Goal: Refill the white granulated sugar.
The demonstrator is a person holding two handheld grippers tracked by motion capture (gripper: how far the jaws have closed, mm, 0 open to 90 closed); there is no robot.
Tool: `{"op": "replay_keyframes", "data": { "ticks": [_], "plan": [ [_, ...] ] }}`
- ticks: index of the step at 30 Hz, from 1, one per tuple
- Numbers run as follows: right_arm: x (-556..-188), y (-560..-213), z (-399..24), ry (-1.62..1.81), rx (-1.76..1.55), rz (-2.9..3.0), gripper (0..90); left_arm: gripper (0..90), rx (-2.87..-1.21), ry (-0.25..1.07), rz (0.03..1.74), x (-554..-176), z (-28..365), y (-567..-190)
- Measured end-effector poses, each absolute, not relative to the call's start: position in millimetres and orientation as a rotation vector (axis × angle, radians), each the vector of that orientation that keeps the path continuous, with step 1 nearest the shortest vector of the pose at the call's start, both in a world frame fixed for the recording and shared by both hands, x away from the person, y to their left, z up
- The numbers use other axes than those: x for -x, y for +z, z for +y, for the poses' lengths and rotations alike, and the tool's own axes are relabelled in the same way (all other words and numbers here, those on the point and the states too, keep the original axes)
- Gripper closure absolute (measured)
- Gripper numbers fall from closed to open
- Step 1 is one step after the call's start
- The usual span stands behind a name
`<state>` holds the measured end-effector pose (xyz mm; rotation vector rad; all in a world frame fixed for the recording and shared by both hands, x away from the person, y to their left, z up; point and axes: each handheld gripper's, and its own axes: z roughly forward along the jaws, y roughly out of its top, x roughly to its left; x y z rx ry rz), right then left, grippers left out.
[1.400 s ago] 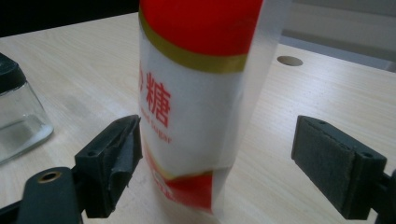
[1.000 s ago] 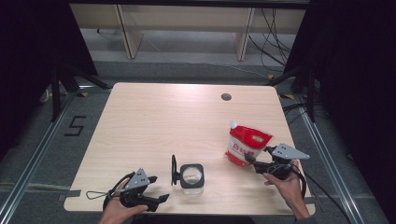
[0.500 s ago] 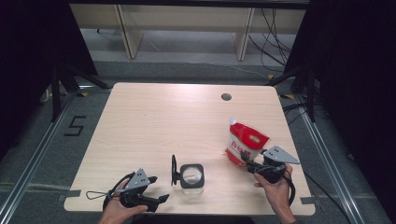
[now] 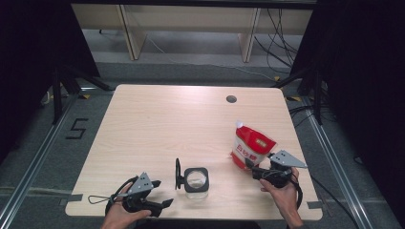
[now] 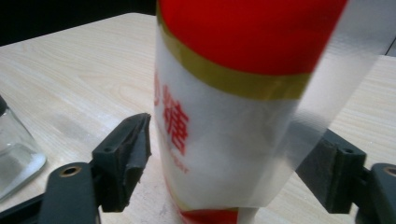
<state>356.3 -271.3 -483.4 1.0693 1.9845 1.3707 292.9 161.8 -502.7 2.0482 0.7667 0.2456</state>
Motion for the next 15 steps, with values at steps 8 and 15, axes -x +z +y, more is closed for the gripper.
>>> {"op": "replay_keyframes", "data": {
  "ticks": [8,15],
  "plan": [
    [-364.3,-491.0,-269.2,1.439,-1.062,2.01,15.6,20.8,-2.052,0.243,0.765,-293.2,161.8,-501.9],
    [-374.5,-496.1,-270.2,1.444,-0.994,2.028,15.7,20.8,-2.052,0.243,0.761,-292.6,160.9,-502.4]
  ]
}}
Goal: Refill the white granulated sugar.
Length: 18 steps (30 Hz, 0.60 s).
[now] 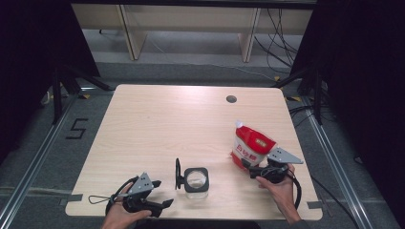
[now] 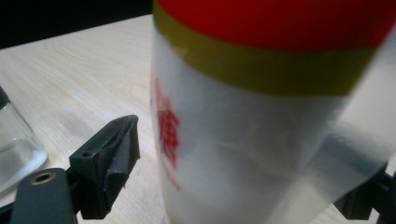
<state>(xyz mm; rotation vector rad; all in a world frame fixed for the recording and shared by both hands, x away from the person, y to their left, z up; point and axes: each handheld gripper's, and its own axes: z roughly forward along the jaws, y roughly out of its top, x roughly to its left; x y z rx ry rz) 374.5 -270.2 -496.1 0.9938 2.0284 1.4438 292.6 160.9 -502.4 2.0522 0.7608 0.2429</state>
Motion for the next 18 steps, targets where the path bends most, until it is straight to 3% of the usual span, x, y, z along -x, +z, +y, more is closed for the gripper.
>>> {"op": "replay_keyframes", "data": {
  "ticks": [18],
  "plan": [
    [-389.6,-506.4,-263.8,1.56,-0.952,2.006,23.8,20.9,-2.06,0.249,0.754,-293.5,161.3,-502.6]
  ]
}}
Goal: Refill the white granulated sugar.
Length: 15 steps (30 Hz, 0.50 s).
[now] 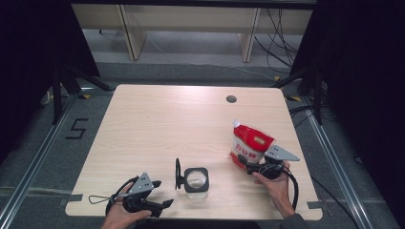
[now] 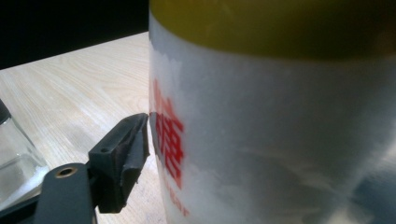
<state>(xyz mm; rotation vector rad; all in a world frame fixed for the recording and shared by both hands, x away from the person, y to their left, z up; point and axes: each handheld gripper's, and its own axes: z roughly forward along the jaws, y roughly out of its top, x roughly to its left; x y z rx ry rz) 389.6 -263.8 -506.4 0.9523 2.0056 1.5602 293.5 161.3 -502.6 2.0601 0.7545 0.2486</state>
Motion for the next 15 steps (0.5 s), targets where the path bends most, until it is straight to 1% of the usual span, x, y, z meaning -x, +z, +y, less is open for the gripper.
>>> {"op": "replay_keyframes", "data": {
  "ticks": [6,15],
  "plan": [
    [-391.1,-508.9,-259.9,1.589,-0.978,1.993,25.3,20.9,-2.053,0.244,0.756,-292.8,160.7,-502.6],
    [-397.1,-511.1,-260.2,1.576,-0.943,2.01,30.1,21.0,-2.053,0.245,0.755,-292.8,160.8,-502.5]
  ]
}}
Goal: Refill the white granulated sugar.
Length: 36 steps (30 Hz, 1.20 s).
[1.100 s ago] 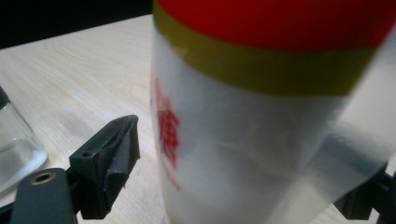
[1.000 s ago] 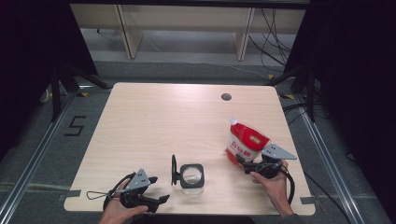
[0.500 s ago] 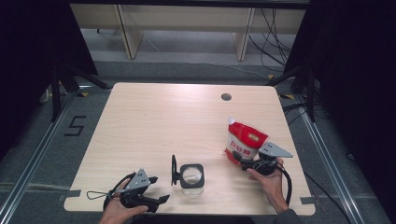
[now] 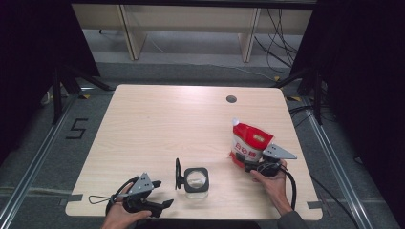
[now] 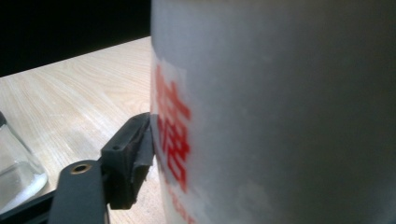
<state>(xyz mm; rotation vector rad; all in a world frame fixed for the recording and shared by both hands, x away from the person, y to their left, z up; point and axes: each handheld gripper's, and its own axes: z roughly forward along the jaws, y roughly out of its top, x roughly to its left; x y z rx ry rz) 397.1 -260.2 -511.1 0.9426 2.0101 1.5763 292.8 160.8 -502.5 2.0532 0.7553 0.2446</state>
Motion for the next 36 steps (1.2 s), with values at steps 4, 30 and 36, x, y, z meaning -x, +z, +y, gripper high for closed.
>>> {"op": "replay_keyframes", "data": {
  "ticks": [4,30,36],
  "plan": [
    [-399.9,-513.5,-259.6,1.587,-0.941,2.006,32.4,21.0,-2.039,0.241,0.763,-292.2,160.0,-503.2],
    [-387.4,-507.5,-252.1,1.483,-0.954,2.021,38.1,21.3,-2.051,0.244,0.766,-290.1,160.9,-500.8],
    [-374.9,-500.1,-256.4,1.485,-0.97,2.02,38.5,21.3,-2.036,0.245,0.749,-291.1,161.2,-500.9]
  ]
}}
